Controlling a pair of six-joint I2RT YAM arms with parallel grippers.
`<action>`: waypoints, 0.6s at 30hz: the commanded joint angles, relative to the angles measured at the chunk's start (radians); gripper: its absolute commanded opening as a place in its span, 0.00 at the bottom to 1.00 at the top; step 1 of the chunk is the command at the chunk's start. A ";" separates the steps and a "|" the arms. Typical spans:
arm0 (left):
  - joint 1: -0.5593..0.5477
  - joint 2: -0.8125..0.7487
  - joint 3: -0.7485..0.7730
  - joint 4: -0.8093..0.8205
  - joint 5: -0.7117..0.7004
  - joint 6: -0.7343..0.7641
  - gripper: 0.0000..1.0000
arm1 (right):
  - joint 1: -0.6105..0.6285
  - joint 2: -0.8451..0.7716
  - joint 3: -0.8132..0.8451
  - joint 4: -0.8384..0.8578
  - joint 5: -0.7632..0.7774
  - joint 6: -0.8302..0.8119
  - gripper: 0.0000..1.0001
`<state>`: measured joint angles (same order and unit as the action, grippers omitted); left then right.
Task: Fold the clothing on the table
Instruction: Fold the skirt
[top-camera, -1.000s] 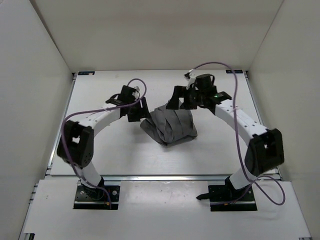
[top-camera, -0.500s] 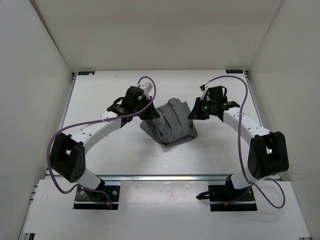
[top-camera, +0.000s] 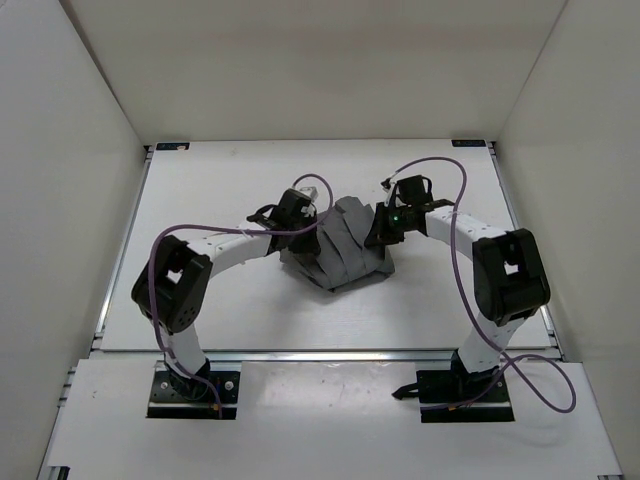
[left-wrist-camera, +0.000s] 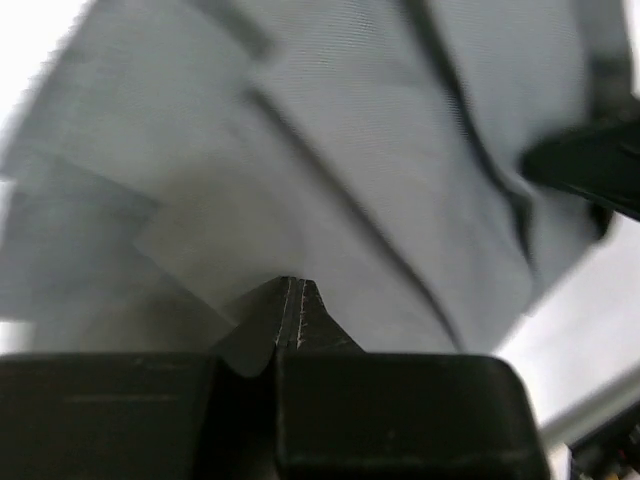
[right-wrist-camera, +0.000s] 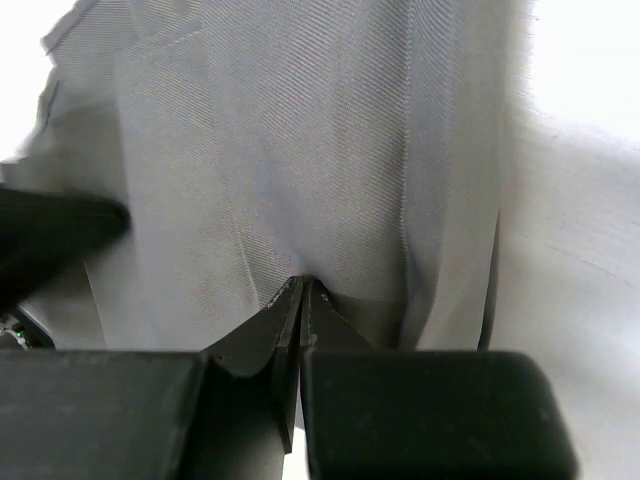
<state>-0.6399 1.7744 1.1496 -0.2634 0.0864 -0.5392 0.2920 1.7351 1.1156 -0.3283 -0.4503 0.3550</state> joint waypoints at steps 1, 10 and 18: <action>0.064 -0.093 -0.045 -0.017 -0.083 0.013 0.00 | -0.017 0.018 0.050 0.018 -0.008 -0.037 0.00; 0.101 -0.142 -0.001 -0.095 -0.033 0.065 0.15 | -0.057 0.023 0.190 -0.035 -0.088 -0.037 0.12; 0.118 -0.157 0.220 -0.431 -0.109 0.258 0.99 | -0.051 -0.172 0.239 -0.132 0.048 -0.073 0.87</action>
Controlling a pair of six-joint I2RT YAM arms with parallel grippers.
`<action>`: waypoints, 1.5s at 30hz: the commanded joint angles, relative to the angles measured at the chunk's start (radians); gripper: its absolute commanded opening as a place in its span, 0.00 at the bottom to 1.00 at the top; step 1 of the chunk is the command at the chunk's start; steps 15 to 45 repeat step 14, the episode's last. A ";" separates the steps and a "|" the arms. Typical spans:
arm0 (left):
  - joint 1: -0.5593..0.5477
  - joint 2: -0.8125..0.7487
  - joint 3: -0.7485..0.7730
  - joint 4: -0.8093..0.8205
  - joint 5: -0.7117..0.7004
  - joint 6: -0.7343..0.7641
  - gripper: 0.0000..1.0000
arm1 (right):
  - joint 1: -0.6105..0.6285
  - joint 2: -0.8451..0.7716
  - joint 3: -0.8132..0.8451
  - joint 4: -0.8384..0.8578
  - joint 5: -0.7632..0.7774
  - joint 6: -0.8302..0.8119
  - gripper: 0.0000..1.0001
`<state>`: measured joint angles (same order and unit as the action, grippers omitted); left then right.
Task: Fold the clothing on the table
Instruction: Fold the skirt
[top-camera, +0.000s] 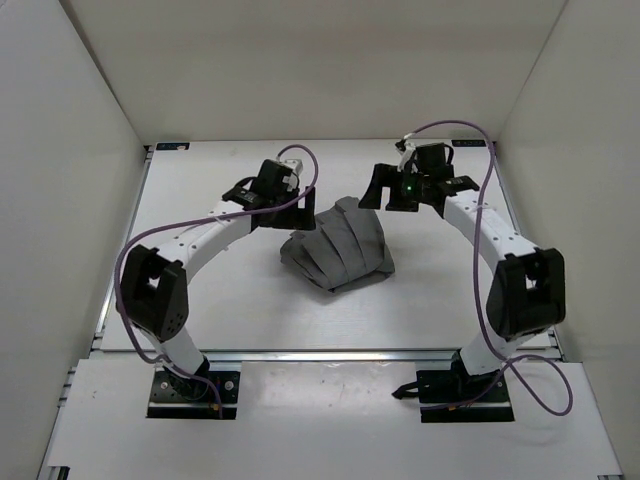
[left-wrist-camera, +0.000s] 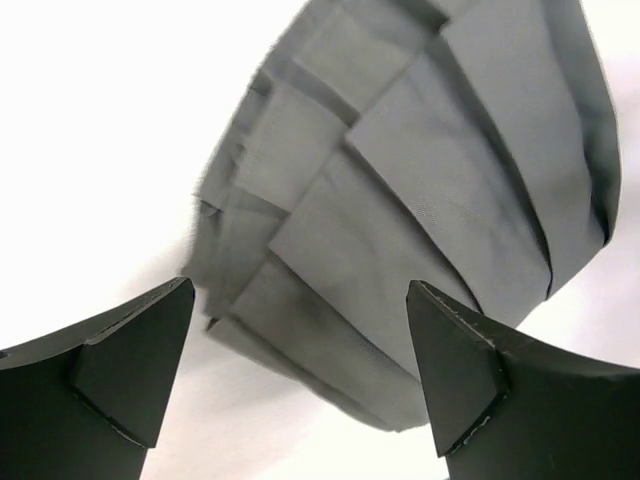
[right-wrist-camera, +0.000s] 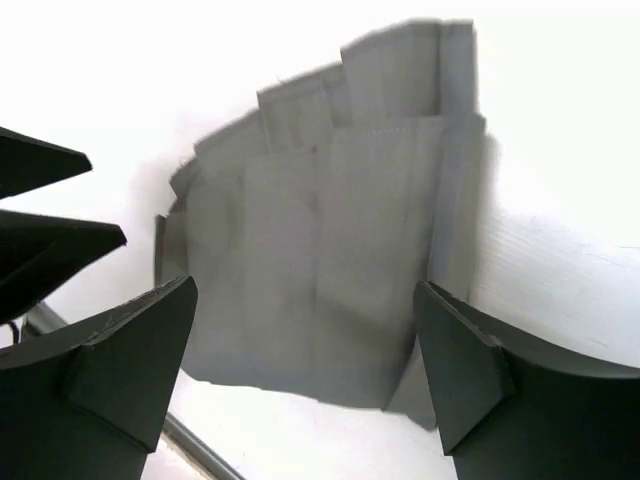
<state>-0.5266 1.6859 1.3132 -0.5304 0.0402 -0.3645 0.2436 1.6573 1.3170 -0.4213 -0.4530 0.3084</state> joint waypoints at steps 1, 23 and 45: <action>0.013 -0.089 0.052 -0.184 -0.086 0.085 0.99 | -0.001 -0.114 0.033 -0.051 0.094 -0.035 0.88; 0.060 -0.337 -0.200 -0.214 -0.131 0.085 0.98 | 0.011 -0.286 -0.251 -0.140 0.267 -0.016 0.96; 0.060 -0.337 -0.200 -0.214 -0.131 0.085 0.98 | 0.011 -0.286 -0.251 -0.140 0.267 -0.016 0.96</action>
